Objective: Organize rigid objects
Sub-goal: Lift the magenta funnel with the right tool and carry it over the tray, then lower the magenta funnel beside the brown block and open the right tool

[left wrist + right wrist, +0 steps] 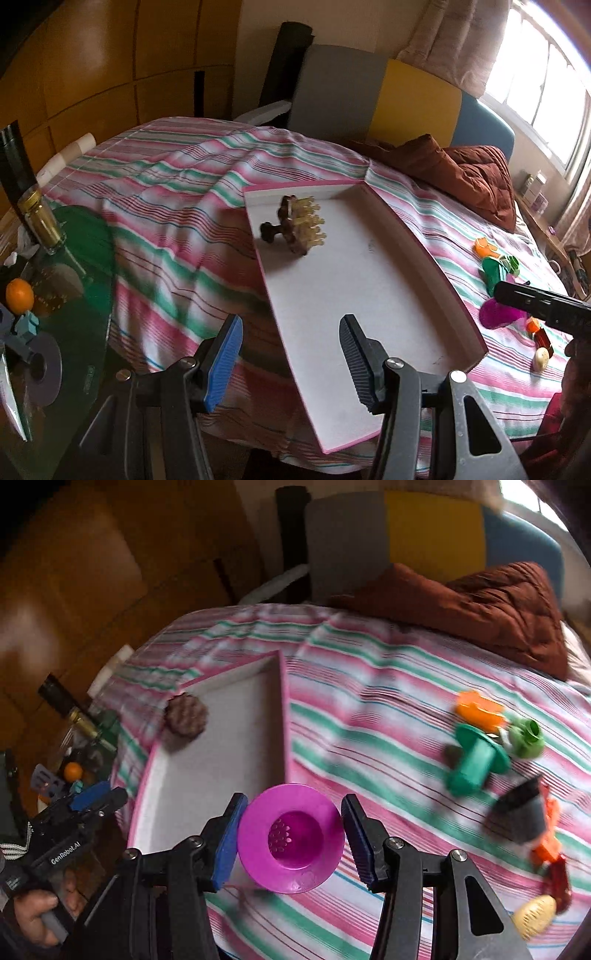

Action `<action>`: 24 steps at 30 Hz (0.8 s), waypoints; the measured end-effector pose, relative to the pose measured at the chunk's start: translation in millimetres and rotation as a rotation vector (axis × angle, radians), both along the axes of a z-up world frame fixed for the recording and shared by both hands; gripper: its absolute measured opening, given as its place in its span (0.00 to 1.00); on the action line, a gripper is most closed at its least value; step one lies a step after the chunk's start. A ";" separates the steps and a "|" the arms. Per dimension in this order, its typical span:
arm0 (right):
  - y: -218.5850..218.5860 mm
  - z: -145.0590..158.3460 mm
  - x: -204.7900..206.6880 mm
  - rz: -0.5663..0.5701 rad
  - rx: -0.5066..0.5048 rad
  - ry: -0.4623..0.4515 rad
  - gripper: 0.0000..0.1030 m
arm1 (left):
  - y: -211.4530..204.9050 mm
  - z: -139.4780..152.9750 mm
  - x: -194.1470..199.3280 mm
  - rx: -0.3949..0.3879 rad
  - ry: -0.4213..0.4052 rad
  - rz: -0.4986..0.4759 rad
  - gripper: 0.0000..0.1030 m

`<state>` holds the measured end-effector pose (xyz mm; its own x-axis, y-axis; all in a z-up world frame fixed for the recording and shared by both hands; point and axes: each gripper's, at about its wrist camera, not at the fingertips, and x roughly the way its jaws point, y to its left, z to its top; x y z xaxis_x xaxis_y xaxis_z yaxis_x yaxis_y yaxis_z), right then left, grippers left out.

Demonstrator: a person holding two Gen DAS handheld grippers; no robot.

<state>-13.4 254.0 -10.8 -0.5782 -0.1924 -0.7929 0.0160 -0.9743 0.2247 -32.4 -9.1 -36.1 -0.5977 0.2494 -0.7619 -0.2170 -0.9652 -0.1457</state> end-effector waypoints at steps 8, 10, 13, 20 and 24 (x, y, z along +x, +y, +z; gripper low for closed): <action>-47.3 -10.4 -34.1 0.101 0.019 -0.030 0.51 | -15.5 0.0 -2.2 -0.005 0.003 0.037 0.54; -52.4 -12.2 -46.0 0.100 0.013 -0.037 0.51 | -18.5 0.5 -3.0 -0.004 0.003 0.043 0.54; -57.5 -14.8 -68.0 0.088 0.006 -0.049 0.51 | -20.9 0.4 -4.2 -0.004 0.002 0.048 0.54; -63.7 -26.2 -118.8 0.035 -0.011 -0.078 0.52 | -23.5 -3.2 -7.6 -0.002 -0.009 0.052 0.54; -71.4 -36.9 -140.6 0.038 -0.034 -0.113 0.52 | -24.6 -5.8 -8.2 -0.003 -0.016 0.054 0.54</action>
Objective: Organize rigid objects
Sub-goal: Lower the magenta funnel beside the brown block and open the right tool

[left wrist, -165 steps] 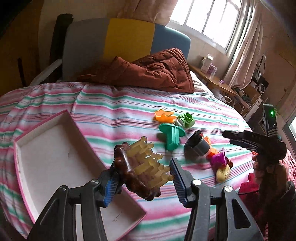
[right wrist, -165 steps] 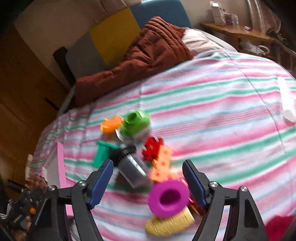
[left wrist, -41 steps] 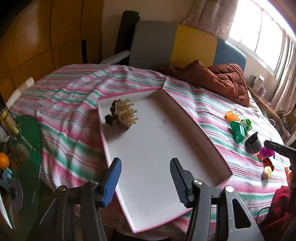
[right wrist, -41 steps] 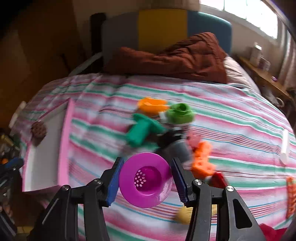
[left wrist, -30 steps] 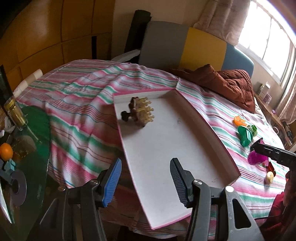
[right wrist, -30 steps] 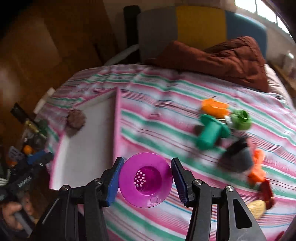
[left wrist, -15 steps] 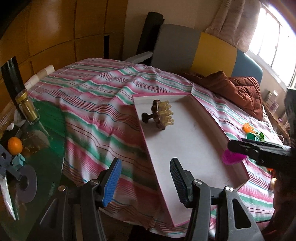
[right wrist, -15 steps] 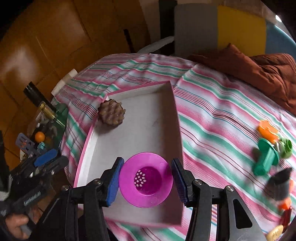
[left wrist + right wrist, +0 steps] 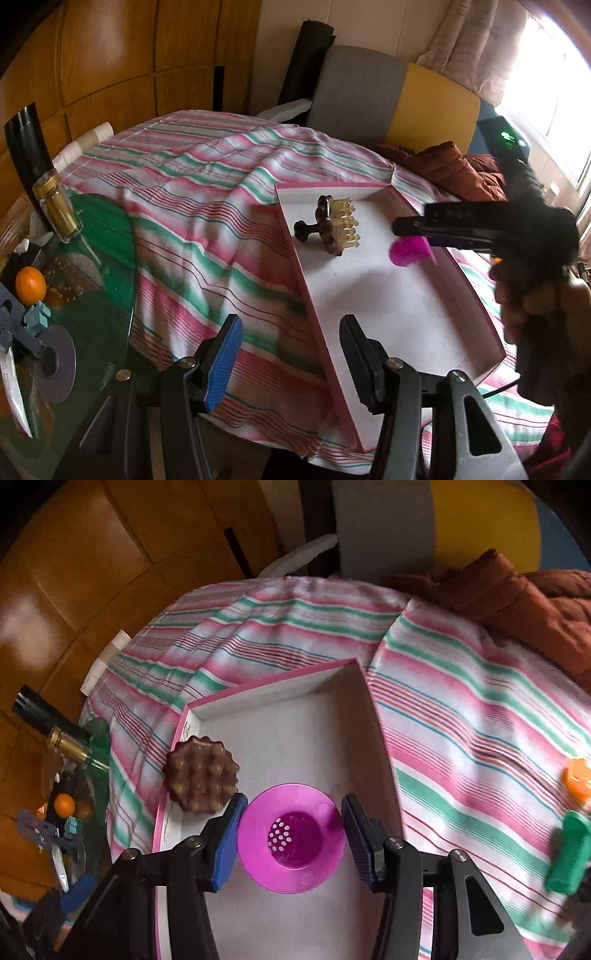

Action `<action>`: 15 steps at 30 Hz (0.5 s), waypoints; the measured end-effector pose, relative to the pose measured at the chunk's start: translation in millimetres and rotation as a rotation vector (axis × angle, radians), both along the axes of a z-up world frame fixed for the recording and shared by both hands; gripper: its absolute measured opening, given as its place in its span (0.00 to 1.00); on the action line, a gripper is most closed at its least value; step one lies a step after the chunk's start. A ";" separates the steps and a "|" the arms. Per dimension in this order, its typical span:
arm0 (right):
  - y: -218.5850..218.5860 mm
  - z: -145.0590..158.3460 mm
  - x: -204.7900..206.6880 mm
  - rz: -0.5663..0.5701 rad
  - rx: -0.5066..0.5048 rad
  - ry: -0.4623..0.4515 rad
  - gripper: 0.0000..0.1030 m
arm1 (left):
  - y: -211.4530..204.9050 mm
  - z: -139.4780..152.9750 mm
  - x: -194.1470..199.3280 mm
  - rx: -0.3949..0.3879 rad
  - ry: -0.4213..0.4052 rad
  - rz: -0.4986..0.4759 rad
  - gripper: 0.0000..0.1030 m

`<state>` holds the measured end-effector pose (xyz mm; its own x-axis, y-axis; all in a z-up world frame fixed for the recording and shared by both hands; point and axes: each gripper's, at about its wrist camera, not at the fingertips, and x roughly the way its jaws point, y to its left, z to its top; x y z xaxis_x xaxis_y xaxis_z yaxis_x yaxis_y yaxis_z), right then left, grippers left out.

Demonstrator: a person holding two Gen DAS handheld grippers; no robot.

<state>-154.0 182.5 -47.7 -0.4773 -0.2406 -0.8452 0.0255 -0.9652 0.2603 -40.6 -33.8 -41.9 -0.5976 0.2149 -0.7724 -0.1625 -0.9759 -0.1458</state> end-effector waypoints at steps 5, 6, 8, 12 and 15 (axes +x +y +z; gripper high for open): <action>-6.7 -11.8 -18.3 0.000 0.017 -0.024 0.51 | -0.8 -2.8 -2.3 0.004 -0.007 0.004 0.54; -6.7 -14.5 -21.6 0.001 0.025 -0.029 0.52 | -0.7 -3.4 -3.2 0.005 -0.010 0.004 0.54; -6.2 -18.3 -25.0 0.003 0.031 -0.044 0.52 | -1.2 -4.6 -5.4 0.006 -0.016 0.005 0.54; -10.2 -15.6 -23.0 0.023 0.049 -0.026 0.52 | -0.4 -5.1 -6.6 0.006 -0.018 0.008 0.54; -9.7 -12.9 -19.1 0.025 0.052 -0.014 0.55 | 0.2 -4.1 -6.0 0.006 -0.015 0.009 0.54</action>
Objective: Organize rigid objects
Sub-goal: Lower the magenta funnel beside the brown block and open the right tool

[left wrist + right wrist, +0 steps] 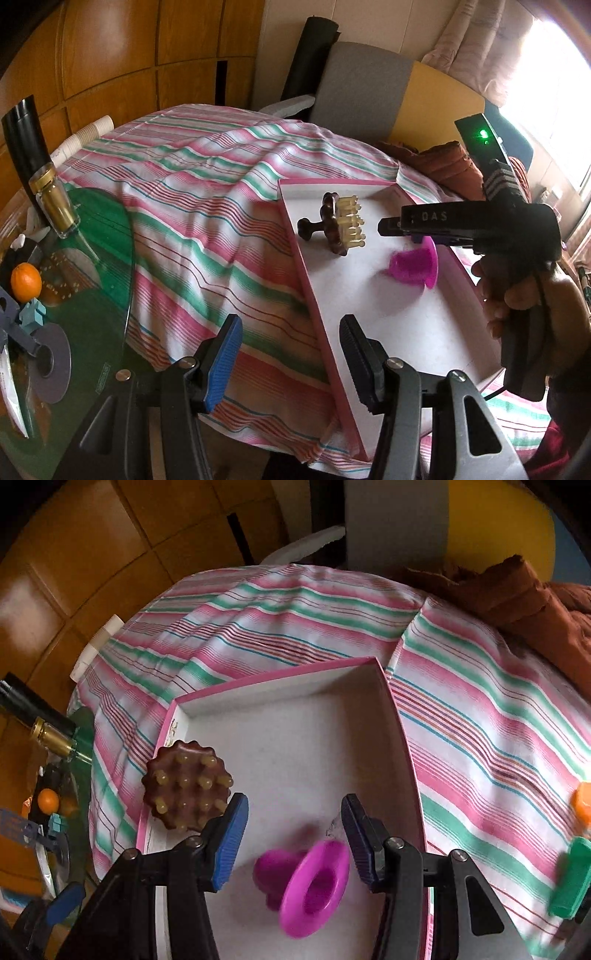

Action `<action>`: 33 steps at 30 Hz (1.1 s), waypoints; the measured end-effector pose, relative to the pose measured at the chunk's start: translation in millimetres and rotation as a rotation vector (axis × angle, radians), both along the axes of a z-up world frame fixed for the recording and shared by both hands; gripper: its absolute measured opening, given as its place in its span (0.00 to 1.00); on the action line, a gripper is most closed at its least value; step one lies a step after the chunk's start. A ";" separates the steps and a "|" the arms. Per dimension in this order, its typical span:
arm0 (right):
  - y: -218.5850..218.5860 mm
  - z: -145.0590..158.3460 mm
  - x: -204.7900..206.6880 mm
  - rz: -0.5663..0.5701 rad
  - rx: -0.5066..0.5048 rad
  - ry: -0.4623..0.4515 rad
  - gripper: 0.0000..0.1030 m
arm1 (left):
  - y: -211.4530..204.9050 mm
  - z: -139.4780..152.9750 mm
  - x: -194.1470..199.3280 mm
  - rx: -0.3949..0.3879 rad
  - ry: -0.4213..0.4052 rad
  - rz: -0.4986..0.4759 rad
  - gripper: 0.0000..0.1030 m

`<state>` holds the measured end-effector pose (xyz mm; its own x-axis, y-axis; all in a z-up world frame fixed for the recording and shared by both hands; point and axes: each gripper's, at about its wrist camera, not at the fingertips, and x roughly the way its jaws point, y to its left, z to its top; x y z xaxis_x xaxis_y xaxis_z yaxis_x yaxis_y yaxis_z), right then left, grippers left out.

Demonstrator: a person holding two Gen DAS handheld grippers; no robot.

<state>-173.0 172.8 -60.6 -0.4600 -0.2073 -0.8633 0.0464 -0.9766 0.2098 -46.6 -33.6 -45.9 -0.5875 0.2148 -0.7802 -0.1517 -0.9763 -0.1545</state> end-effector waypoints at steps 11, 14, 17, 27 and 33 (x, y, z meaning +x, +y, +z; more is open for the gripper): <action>7.4 22.3 32.9 -0.010 0.012 0.068 0.60 | 6.8 4.9 5.5 -0.012 0.012 -0.017 0.54; 10.2 29.8 47.4 -0.002 0.019 0.090 0.60 | 7.6 6.0 5.6 -0.013 0.015 -0.018 0.54; 12.8 35.9 63.6 0.011 0.021 0.100 0.60 | 8.4 5.7 6.0 -0.011 0.013 -0.018 0.54; -11.6 9.5 69.5 0.160 0.048 -0.012 0.40 | 15.9 3.0 7.8 -0.013 0.008 -0.037 0.54; -10.7 8.2 36.3 0.083 0.067 0.018 0.37 | 12.0 4.1 8.9 -0.017 0.011 -0.024 0.54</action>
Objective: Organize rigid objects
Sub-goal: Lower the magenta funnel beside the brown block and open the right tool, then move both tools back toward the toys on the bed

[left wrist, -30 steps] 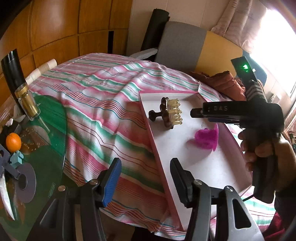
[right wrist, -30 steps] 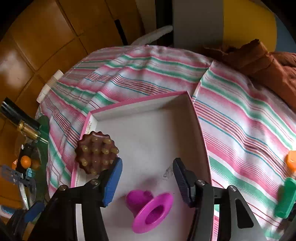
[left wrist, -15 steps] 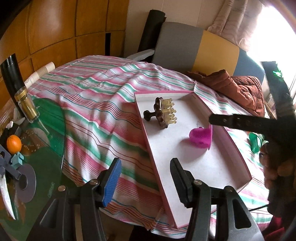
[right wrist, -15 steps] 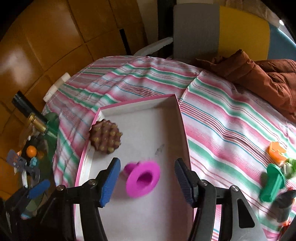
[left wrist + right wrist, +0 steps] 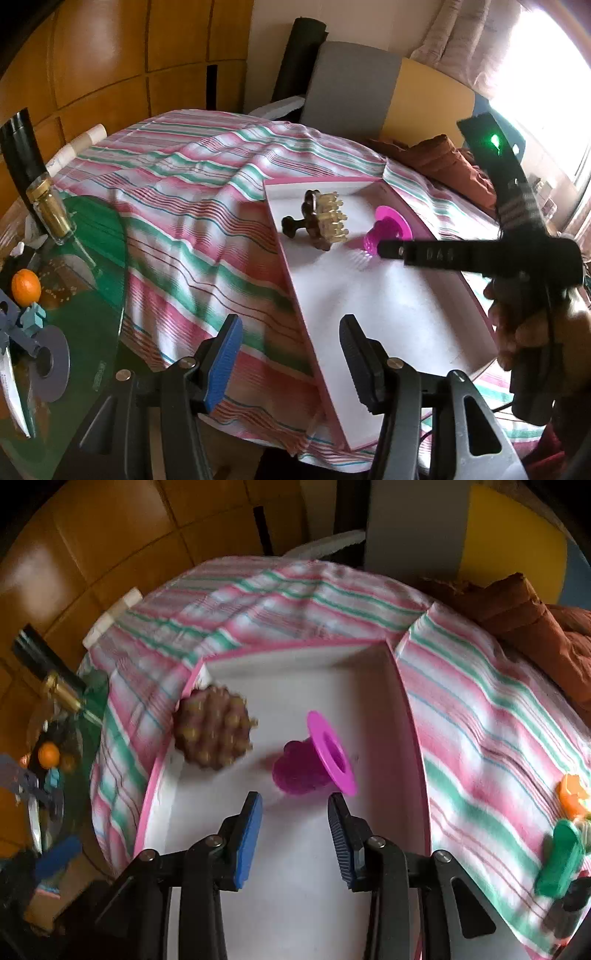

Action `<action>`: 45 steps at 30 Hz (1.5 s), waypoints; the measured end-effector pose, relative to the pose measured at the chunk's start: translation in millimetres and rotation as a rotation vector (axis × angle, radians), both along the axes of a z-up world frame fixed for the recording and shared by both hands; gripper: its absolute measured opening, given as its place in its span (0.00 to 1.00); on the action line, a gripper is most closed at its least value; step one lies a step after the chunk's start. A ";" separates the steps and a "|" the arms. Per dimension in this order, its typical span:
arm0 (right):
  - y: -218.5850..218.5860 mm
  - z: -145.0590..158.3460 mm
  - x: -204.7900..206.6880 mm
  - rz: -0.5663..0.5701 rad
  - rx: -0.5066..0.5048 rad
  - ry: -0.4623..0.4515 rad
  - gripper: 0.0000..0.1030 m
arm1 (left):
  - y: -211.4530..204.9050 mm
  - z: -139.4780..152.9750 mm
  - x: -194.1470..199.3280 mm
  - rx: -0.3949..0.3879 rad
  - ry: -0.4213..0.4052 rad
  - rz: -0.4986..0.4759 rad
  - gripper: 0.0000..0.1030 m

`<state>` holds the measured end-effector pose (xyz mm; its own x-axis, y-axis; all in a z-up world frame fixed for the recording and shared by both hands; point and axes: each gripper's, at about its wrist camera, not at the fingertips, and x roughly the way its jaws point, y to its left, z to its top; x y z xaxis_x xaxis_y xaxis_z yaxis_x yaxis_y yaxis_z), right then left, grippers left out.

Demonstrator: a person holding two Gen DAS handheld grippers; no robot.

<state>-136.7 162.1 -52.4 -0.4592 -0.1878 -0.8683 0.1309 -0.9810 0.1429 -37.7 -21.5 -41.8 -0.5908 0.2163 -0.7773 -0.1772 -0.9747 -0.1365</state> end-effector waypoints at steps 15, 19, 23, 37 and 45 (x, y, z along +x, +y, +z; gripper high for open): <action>-6.8 23.3 54.8 0.026 0.070 0.119 0.52 | 7.0 2.6 5.3 -0.005 0.010 -0.013 0.54; -4.2 31.3 69.8 0.019 0.104 0.162 0.60 | 10.9 7.3 9.0 -0.012 0.023 -0.026 0.54; 5.8 38.5 85.6 -0.006 0.110 0.192 0.68 | 19.0 11.1 12.7 -0.018 0.030 -0.058 0.54; 77.3 56.7 130.2 -0.129 0.107 0.236 0.80 | 60.2 22.0 20.6 -0.031 0.055 -0.174 0.54; 166.7 64.5 169.4 -0.321 0.118 0.225 0.83 | 96.7 28.6 26.5 -0.048 0.070 -0.283 0.54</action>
<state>32.7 328.8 12.1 -0.6596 0.0905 -0.7462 -0.1691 -0.9851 0.0300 -11.2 75.1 -13.3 -0.5652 0.3438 -0.7499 -0.4499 -0.8904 -0.0692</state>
